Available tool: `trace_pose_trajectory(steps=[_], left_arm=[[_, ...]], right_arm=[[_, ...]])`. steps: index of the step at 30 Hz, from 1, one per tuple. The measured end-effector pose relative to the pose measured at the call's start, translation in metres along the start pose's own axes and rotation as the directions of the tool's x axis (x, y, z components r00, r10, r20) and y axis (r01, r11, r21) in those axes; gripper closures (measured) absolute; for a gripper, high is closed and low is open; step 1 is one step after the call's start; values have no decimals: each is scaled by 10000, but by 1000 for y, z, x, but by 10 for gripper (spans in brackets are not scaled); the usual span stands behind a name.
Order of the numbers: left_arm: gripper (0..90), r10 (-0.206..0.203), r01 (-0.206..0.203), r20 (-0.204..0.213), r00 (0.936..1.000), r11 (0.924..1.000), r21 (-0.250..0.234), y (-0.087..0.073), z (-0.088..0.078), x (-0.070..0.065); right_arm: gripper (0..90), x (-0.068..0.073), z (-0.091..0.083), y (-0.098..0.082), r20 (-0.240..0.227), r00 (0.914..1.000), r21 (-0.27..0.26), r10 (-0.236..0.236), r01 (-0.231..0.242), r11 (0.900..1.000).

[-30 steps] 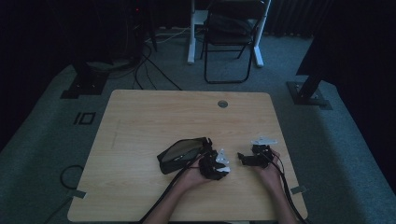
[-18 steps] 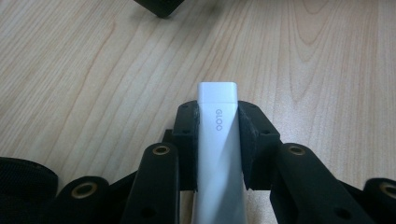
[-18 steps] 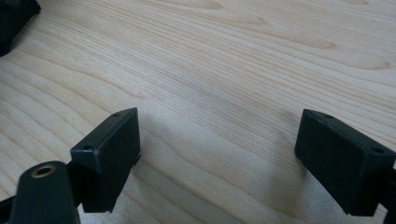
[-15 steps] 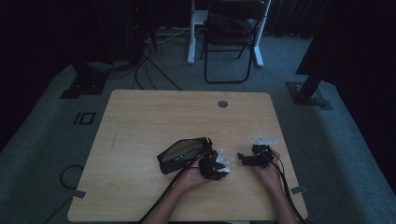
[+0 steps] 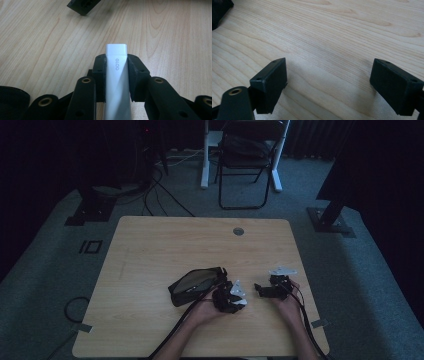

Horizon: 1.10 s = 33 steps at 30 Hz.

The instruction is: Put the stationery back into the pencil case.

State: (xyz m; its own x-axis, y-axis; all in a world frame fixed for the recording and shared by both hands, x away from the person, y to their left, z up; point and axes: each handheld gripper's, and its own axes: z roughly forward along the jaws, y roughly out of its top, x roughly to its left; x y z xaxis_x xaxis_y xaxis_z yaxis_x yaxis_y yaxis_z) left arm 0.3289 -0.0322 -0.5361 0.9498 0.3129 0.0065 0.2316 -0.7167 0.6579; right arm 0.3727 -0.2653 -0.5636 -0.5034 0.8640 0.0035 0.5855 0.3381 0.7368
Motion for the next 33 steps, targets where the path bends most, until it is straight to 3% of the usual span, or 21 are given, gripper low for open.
trace_pose_trajectory(steps=[19, 33], left_arm=[[712, 138, -140, -49, 9999, 9988, -465, 8, -20, -6], [712, 186, -194, -151, 9997, 9984, -533, 11, -30, -7]], right_arm=[[141, 0, 0, 0, 0, 10000, 1, -2, 2, 10000], [141, 0, 0, 0, 0, 10000, 1, 0, 0, 10000]])
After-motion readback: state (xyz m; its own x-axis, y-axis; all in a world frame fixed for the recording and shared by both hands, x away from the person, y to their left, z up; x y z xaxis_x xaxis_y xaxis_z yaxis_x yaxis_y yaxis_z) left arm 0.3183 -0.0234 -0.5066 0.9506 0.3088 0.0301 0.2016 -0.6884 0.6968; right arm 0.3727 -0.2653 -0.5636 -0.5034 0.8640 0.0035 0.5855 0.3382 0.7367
